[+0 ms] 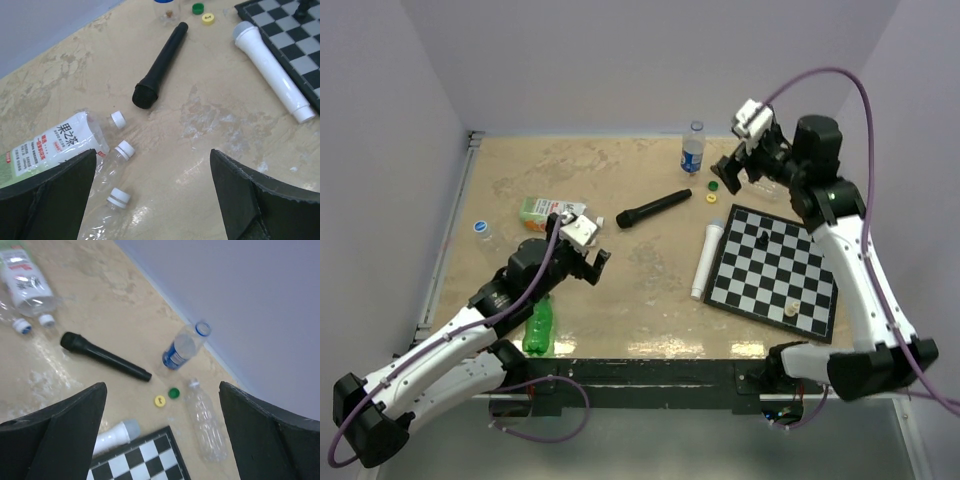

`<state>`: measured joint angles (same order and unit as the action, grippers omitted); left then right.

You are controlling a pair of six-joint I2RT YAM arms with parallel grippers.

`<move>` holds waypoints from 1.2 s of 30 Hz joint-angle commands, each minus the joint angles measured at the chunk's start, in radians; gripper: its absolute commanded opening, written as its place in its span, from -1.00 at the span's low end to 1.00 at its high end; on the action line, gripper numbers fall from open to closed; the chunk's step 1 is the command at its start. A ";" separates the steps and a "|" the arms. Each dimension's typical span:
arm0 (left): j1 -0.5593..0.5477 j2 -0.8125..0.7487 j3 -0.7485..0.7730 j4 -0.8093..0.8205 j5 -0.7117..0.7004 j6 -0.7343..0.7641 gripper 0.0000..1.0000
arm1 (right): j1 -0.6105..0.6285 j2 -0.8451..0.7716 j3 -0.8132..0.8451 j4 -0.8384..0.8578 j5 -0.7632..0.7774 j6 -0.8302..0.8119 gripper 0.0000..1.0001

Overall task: Unscrew the bottle caps
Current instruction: Pick up the plastic bottle at the center of the board.

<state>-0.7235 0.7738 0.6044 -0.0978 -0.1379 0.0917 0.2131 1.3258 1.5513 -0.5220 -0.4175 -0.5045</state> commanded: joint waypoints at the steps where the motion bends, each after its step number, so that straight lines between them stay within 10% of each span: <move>1: 0.010 -0.030 0.054 0.066 0.050 -0.177 1.00 | -0.008 -0.166 -0.302 0.290 -0.336 0.036 0.96; 9: 0.010 -0.077 0.135 0.011 0.057 -0.372 1.00 | -0.009 -0.166 -0.551 0.500 -0.651 0.150 0.96; 22: 0.062 -0.045 0.426 -0.362 -0.279 -0.368 1.00 | -0.009 -0.129 -0.534 0.452 -0.745 0.144 0.96; 36: 0.163 -0.007 0.267 -0.307 -0.703 -0.308 0.83 | -0.008 -0.117 -0.531 0.427 -0.747 0.113 0.96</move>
<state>-0.6292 0.7731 0.8959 -0.4622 -0.7094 -0.2512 0.2070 1.2087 0.9878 -0.0990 -1.1351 -0.3790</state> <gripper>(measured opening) 0.955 0.982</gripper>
